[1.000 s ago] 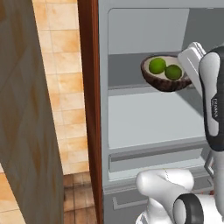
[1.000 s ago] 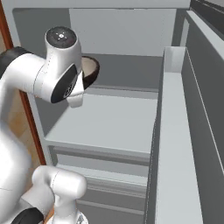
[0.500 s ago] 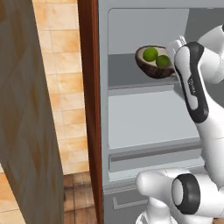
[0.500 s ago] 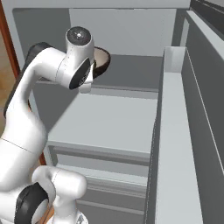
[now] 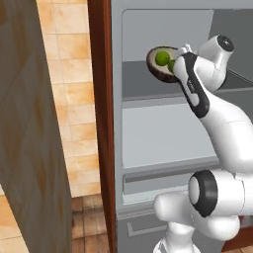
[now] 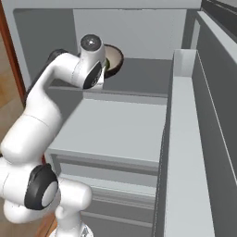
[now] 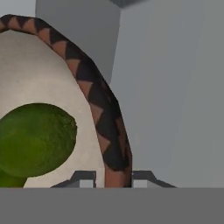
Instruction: Place the bowl with the limes on the top shelf of the fridge. Place the bowl with the steak and chicken drumstick on the second highest shelf of the fridge.
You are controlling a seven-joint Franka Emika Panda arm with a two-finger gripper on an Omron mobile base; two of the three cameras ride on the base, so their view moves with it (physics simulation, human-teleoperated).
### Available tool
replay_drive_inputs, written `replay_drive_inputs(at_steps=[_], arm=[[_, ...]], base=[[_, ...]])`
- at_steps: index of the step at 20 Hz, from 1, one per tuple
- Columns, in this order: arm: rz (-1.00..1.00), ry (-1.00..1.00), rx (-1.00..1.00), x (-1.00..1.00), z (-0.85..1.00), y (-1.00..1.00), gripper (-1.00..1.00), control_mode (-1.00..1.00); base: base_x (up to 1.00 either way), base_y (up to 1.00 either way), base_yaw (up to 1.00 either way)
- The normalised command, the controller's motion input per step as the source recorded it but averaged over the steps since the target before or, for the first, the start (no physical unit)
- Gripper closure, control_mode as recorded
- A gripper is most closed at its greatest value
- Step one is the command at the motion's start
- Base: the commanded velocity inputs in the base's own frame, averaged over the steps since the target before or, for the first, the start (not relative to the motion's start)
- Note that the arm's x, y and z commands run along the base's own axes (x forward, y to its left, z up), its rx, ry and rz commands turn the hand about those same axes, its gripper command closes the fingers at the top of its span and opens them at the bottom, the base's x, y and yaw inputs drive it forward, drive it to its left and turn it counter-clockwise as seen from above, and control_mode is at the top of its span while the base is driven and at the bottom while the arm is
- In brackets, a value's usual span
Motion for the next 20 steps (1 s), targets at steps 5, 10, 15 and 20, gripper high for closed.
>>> replay_drive_inputs(at_steps=[5, 10, 15, 20], arm=[[-0.05, 0.0, 0.0, 0.58, -0.05, 0.0, -1.0, -1.0], [-0.01, -0.19, 0.0, -0.46, 0.51, 0.0, -1.0, -1.0], [0.0, -0.36, 0.0, -1.0, 0.7, 0.0, -1.0, -1.0], [0.0, -0.13, -0.01, -1.0, 0.22, 0.0, -1.0, -1.0]], base=[[0.0, 0.0, 0.0], [0.0, 0.0, 0.0], [0.0, 0.0, 0.0], [0.0, 0.0, 0.0]])
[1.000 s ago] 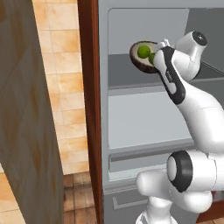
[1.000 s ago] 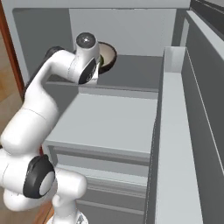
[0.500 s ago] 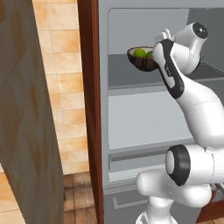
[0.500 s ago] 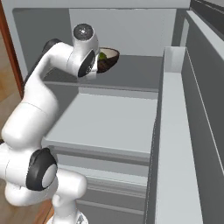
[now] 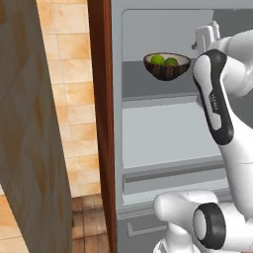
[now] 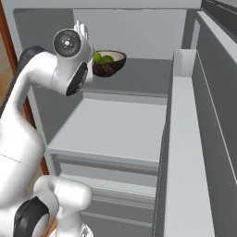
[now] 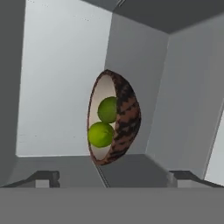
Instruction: Place the bowl with the limes on the top shelf of the fridge. Place the bowl with the steak and chicken drumstick on the second highest shelf of the fridge.
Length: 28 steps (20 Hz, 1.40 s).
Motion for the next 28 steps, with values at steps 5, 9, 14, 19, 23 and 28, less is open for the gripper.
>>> replay_drive_inputs(at_steps=[5, 9, 14, 19, 23, 28], arm=[[0.06, 0.02, -0.17, -1.0, -0.57, 0.08, -1.0, -1.0], [0.13, 0.21, -0.33, -1.0, -1.0, 0.43, -1.0, -1.0], [0.18, 0.31, -0.42, -1.0, -1.0, 0.55, -1.0, -1.0], [0.34, 0.23, -0.34, -1.0, -0.44, 0.08, -1.0, -1.0], [0.25, 0.38, -0.08, -0.49, 0.17, 0.0, -1.0, -1.0], [0.0, 0.0, 0.0, -0.04, 0.0, 0.0, -1.0, 1.0]], base=[[0.0, 0.0, 0.0], [0.0, 0.0, 0.0], [0.0, 0.0, 0.0], [0.0, 0.0, 0.0], [0.0, 0.0, 0.0], [-0.12, 0.0, 0.01]])
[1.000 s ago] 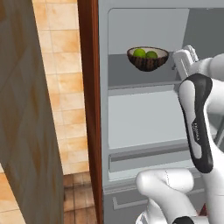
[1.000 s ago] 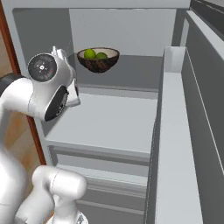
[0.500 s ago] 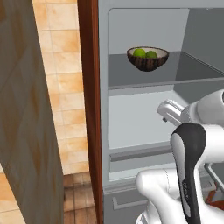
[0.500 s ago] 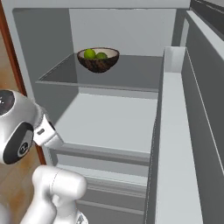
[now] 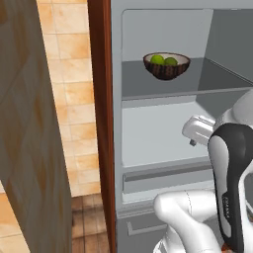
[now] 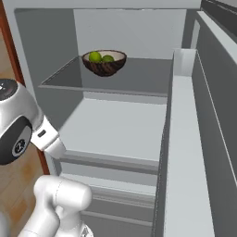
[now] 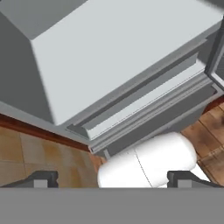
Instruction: Place the bowl with the limes on the top shelf of the fridge. Place the bowl with the steak and chicken drumstick on the second highest shelf of the fridge.
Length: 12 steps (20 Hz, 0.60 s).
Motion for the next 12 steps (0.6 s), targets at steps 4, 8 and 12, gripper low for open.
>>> replay_drive_inputs(at_steps=[4, 8, 12], arm=[[0.0, 0.0, 0.0, 0.0, 0.0, 0.0, -1.0, 1.0], [0.0, 0.0, 0.0, 0.0, 0.0, 0.0, -1.0, 1.0], [0.0, 0.0, 0.0, 0.0, 0.0, 0.0, -1.0, 1.0]], base=[[-0.93, 0.11, 0.09], [-1.0, 0.19, 0.1], [-1.0, 0.4, 0.03]])
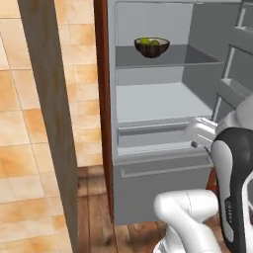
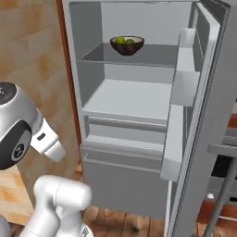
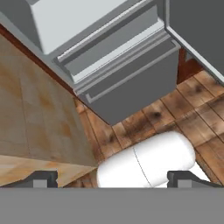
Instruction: Place the bowl with the limes on the top shelf of the fridge. Place the bowl with the steak and chicken drumstick on the second highest shelf of the fridge.
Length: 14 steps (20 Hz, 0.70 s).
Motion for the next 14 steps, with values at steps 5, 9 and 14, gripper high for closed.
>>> replay_drive_inputs(at_steps=[5, 9, 14], arm=[[0.0, 0.0, 0.0, 0.0, 0.0, 0.0, -1.0, 1.0], [0.0, 0.0, 0.0, 0.0, 0.0, 0.0, -1.0, 1.0], [0.0, 0.0, 0.0, 0.0, 0.0, 0.0, -1.0, 1.0]], base=[[-1.0, 0.54, -0.49], [-0.91, 0.33, -0.8], [-0.51, 0.06, -0.85]])
